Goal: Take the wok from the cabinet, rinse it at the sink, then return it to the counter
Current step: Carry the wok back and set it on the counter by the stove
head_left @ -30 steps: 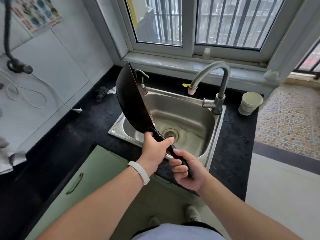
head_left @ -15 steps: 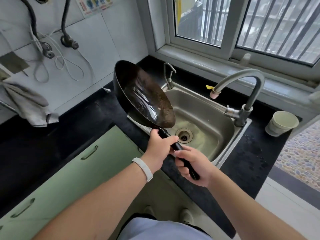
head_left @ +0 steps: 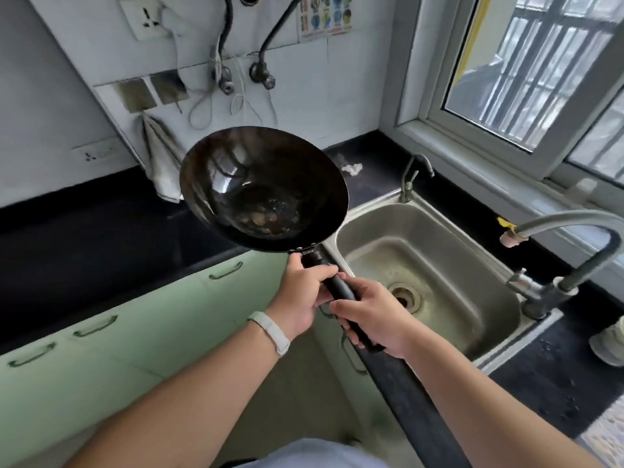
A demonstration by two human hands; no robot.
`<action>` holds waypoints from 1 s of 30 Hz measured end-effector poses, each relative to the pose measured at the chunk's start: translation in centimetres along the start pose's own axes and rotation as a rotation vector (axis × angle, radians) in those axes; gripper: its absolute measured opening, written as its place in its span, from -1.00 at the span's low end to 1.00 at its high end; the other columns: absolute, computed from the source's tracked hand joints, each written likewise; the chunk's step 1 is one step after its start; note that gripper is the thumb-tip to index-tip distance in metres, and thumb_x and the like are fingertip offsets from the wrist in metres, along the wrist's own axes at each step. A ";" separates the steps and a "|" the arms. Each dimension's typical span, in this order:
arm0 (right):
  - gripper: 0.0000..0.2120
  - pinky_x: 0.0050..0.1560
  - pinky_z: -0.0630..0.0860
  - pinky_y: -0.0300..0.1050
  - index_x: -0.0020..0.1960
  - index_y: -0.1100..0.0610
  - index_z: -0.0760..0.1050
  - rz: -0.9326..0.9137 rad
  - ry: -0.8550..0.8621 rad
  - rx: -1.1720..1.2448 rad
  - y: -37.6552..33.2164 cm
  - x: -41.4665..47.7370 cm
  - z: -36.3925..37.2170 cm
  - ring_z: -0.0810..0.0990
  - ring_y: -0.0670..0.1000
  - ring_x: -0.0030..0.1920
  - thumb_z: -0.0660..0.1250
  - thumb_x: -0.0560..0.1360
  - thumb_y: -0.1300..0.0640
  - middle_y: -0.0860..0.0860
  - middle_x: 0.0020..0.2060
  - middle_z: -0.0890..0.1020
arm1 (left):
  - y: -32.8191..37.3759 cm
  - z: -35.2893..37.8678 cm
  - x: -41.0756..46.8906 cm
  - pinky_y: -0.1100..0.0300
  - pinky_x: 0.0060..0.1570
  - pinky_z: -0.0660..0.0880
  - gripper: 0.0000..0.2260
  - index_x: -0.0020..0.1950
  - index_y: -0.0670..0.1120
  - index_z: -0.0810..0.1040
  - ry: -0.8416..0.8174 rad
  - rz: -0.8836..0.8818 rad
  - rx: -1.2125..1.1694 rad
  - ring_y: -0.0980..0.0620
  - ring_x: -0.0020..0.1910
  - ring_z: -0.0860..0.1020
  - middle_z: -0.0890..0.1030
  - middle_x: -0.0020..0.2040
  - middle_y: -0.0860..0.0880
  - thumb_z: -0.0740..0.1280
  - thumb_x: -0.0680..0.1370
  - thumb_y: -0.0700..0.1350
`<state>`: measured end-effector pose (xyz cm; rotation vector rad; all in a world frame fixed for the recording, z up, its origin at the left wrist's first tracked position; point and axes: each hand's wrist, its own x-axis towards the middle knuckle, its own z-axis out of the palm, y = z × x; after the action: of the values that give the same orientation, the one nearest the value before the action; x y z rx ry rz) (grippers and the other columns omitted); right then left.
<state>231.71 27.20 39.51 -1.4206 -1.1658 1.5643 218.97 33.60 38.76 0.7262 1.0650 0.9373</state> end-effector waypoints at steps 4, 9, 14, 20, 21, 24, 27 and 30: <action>-0.80 -0.52 0.42 -0.16 0.16 0.29 0.51 -0.037 -0.093 -0.127 -2.0 2.1 4.7 0.44 0.03 -0.55 0.28 0.54 0.34 0.05 -0.46 0.49 | 2.5 -5.2 -1.3 -0.14 -0.06 0.63 -0.74 0.18 -0.21 0.38 0.043 0.061 -0.077 -0.04 -0.19 0.66 0.51 -0.07 -0.17 0.30 0.54 -0.40; -0.82 -0.50 0.44 -0.14 0.15 0.25 0.52 -0.072 -0.182 -0.278 -4.0 4.3 13.3 0.47 0.04 -0.53 0.30 0.55 0.29 0.08 -0.45 0.50 | 5.8 -13.9 -4.0 -0.01 -0.19 0.63 -0.77 0.13 -0.19 0.39 0.130 0.133 -0.185 -0.08 -0.15 0.66 0.50 -0.01 -0.19 0.30 0.54 -0.40; -0.86 -0.48 0.46 -0.14 0.04 0.10 0.54 -0.109 -0.288 -0.381 -5.9 5.9 22.8 0.47 0.05 -0.52 0.31 0.54 0.28 0.10 -0.45 0.51 | 8.4 -23.2 -7.0 0.01 -0.15 0.62 -0.78 0.13 -0.20 0.40 0.202 0.197 -0.260 -0.06 -0.12 0.66 0.52 -0.04 -0.14 0.31 0.54 -0.39; -0.88 -0.48 0.45 -0.11 0.04 0.19 0.52 -0.122 -0.387 -0.459 -6.1 7.3 34.9 0.46 0.06 -0.53 0.30 0.52 0.31 0.13 -0.44 0.51 | 10.0 -34.7 -11.3 0.04 -0.17 0.60 -0.70 0.23 -0.20 0.39 0.288 0.234 -0.321 -0.09 -0.08 0.65 0.53 -0.06 -0.13 0.32 0.54 -0.38; -0.88 -0.48 0.44 -0.12 0.02 0.18 0.52 -0.124 -0.405 -0.461 -5.9 7.5 36.8 0.46 0.06 -0.54 0.30 0.51 0.31 0.14 -0.44 0.51 | 10.1 -36.6 -12.2 0.05 -0.18 0.60 -0.70 0.23 -0.20 0.39 0.301 0.241 -0.321 -0.09 -0.07 0.65 0.53 -0.05 -0.14 0.33 0.54 -0.37; -0.91 -0.46 0.44 -0.11 0.00 0.18 0.52 -0.130 -0.472 -0.484 -5.7 7.7 41.8 0.45 0.06 -0.54 0.31 0.51 0.31 0.12 -0.44 0.51 | 10.3 -41.5 -14.8 0.06 -0.17 0.61 -0.69 0.25 -0.20 0.38 0.354 0.266 -0.311 -0.07 -0.02 0.68 0.55 0.02 -0.17 0.35 0.55 -0.33; -0.91 -0.45 0.44 -0.09 -0.01 0.17 0.52 -0.142 -0.564 -0.516 -5.9 7.7 46.2 0.46 0.07 -0.52 0.31 0.51 0.30 0.12 -0.44 0.51 | 10.4 -45.5 -17.1 -0.03 -0.04 0.63 -0.68 0.28 -0.20 0.37 0.407 0.297 -0.320 -0.10 0.05 0.69 0.57 0.08 -0.19 0.35 0.56 -0.31; -0.93 -0.45 0.44 -0.08 -0.04 0.17 0.51 -0.156 -0.651 -0.549 -6.2 7.8 50.3 0.46 0.07 -0.50 0.30 0.51 0.30 0.15 -0.41 0.51 | 10.5 -49.0 -19.3 -0.08 0.02 0.63 -0.67 0.28 -0.20 0.37 0.470 0.335 -0.367 -0.11 0.04 0.69 0.57 0.11 -0.21 0.36 0.56 -0.30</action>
<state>180.53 28.70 42.00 -1.1033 -2.1674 1.7237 166.26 23.45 39.13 0.3868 1.1468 1.5991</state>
